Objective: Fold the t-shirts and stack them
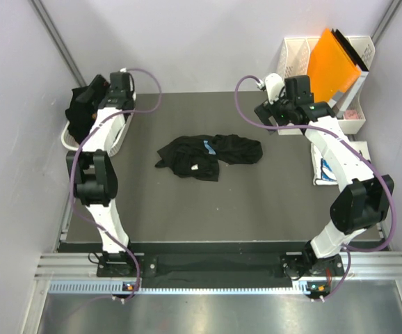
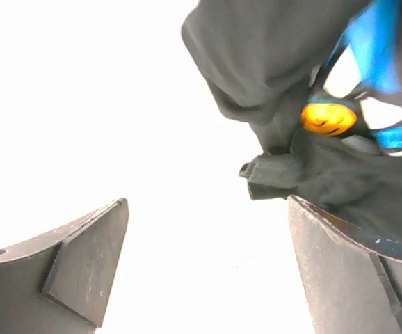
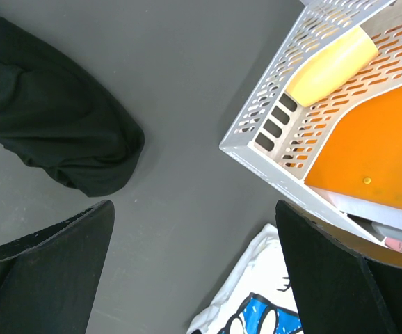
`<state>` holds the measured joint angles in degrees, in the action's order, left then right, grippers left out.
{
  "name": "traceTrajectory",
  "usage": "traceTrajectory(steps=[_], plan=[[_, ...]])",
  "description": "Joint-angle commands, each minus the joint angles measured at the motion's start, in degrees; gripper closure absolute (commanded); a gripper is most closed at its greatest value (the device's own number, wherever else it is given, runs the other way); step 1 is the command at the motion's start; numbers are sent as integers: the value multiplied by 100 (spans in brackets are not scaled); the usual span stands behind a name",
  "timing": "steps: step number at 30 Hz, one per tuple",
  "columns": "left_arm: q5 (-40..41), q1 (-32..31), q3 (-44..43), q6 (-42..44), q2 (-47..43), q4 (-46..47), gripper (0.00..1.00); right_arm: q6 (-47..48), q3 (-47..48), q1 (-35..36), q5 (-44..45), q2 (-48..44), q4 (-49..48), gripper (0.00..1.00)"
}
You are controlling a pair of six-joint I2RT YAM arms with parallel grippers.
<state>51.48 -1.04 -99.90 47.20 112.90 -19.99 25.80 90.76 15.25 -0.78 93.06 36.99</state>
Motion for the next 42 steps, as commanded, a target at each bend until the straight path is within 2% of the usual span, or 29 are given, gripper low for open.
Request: traceTrajectory(steps=[1,3,4,7,8,11,14,19,25,30,34,41,42], plan=[[-941,-571,-616,-938,-760,-1210,1,30,205,31,-124,-51,-8,0],[-1726,-757,-698,-1386,-1032,-1655,1,48,153,31,-160,-16,10,0],[-2739,-888,-585,-1415,-1120,-1831,1,83,126,49,-195,11,1,0],[-3660,-1021,99,-1398,-1376,-2044,1,240,38,101,-282,81,10,0],[-4246,-1021,189,-1398,-1359,-2262,1,328,-14,110,-318,99,18,0],[-4952,-1021,751,-1337,-1297,-2369,1,715,-233,224,-327,55,-95,2],[-5331,-1021,1217,-1249,-1192,-2457,1,1198,-427,426,-414,-24,-157,4],[-4956,-995,1842,-1739,-1130,-2036,1,2006,-823,918,-301,-156,-473,5],[-4850,-801,2273,-2680,-1736,-1517,1,1973,-192,1410,-818,177,-114,9],[-4989,-749,2466,-2673,-2202,-1604,1,1867,283,1727,-1021,678,-87,10],[-5122,-714,2703,-2339,-2588,-1561,1,1727,740,1789,-1188,1205,-105,11],[-5315,-714,2554,-2391,-2545,-1807,1,1595,1374,2017,-1302,2005,54,15],[-5341,-714,2563,-2391,-2554,-1807,1,1595,1374,2026,-1302,2041,45,19]])
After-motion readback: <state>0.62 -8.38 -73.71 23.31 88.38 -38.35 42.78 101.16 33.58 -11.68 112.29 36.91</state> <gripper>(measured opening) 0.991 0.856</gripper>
